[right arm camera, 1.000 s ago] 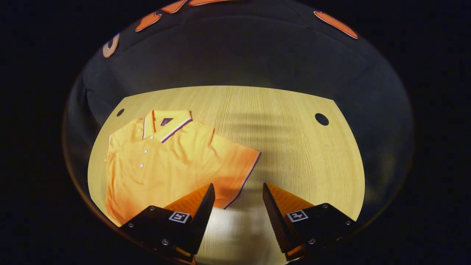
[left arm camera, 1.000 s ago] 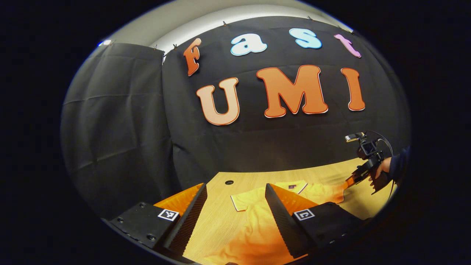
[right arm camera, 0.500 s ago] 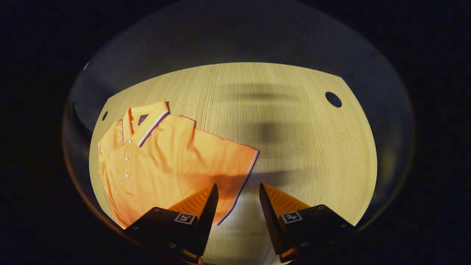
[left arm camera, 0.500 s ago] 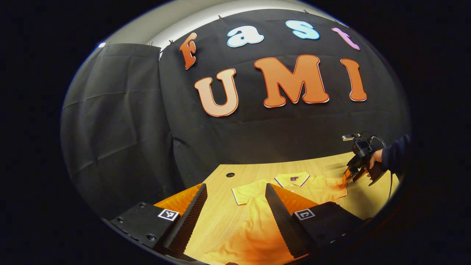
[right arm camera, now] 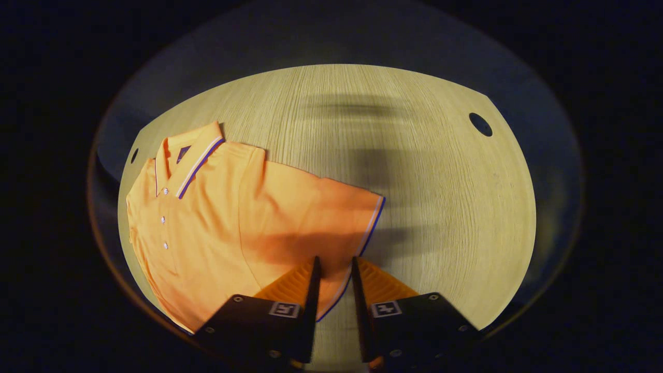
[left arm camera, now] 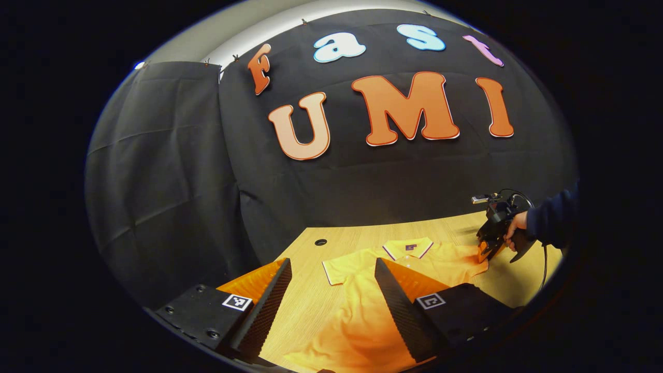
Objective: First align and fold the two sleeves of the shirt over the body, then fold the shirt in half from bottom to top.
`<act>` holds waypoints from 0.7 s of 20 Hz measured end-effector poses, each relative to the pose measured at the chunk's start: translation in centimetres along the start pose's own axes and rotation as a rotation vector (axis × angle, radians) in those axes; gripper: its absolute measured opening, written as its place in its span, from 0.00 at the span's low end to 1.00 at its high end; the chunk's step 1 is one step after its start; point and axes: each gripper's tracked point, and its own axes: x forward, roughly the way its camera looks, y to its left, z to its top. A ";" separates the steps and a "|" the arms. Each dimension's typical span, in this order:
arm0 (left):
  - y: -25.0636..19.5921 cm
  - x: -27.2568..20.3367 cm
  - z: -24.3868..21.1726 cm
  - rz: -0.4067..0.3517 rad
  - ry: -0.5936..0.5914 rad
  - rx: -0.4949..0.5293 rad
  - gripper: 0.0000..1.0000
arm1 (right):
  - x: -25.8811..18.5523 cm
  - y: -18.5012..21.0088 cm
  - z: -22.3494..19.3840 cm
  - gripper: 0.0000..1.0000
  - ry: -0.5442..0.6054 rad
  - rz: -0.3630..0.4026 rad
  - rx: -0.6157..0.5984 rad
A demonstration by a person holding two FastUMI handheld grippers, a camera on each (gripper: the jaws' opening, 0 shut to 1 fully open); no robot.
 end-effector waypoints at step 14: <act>-0.1 -0.8 -0.2 0.006 0.003 -0.003 0.99 | -5.6 7.2 3.4 0.05 -0.093 0.277 0.013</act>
